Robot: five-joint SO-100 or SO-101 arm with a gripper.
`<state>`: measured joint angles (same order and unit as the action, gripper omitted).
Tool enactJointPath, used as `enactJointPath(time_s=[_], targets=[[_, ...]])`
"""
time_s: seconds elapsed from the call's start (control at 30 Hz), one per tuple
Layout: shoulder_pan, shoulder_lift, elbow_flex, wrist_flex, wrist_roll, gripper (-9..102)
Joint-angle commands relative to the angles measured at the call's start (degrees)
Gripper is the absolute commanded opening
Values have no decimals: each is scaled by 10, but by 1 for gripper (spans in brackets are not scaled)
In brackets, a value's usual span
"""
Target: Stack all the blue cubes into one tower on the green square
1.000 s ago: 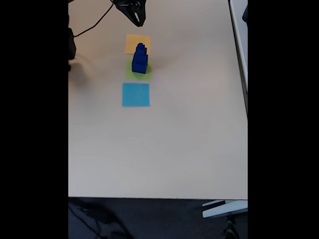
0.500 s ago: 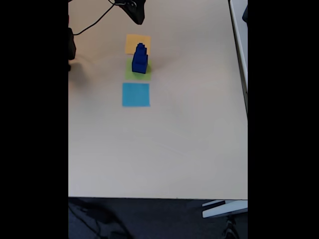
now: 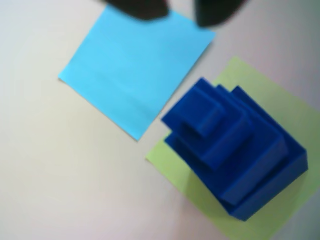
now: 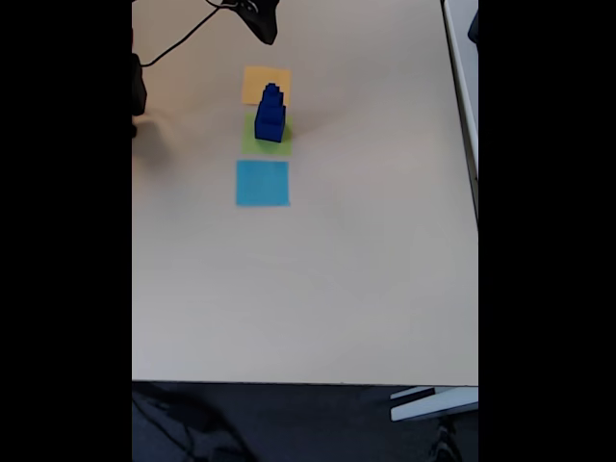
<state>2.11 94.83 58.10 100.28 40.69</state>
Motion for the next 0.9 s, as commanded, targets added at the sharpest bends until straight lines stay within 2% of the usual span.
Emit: enactJointPath(time_s=[0.0,0.33,0.7,0.87], targets=[[7,38,-3,3,-3,0],[15,102,28,3,-86,0],[20,245,173,0,-130,0],[20,333,293,-38,-152,0]])
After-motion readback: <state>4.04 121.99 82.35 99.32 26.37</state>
